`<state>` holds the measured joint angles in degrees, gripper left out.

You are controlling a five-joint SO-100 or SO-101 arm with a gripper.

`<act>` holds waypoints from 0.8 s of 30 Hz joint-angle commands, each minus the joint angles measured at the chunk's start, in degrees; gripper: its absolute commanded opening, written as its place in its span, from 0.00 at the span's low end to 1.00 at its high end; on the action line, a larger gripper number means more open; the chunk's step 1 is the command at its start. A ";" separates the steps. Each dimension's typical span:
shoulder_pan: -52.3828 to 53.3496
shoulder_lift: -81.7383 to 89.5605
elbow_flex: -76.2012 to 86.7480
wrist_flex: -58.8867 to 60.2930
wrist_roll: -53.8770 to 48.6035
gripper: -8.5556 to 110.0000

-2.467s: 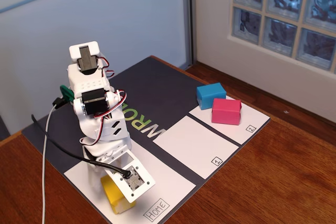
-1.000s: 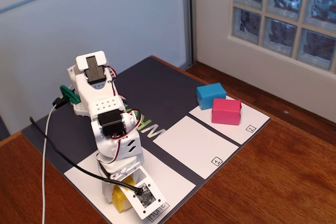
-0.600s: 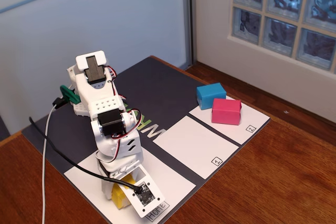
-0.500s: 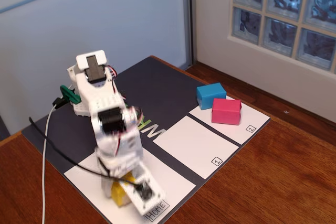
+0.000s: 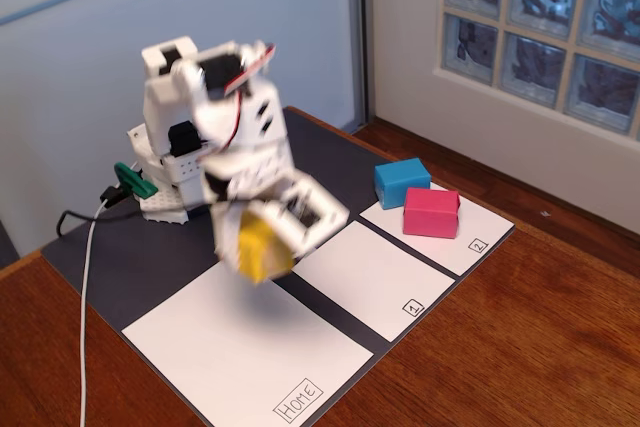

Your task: Move box yellow to zone 1

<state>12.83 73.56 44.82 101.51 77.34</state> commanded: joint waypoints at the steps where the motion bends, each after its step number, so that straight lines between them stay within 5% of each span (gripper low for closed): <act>1: -5.19 11.60 7.91 9.32 2.72 0.07; 8: -14.41 18.11 16.61 9.14 15.56 0.07; 24: -21.62 10.55 18.11 1.58 23.55 0.07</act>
<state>-7.65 84.81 63.02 101.25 99.32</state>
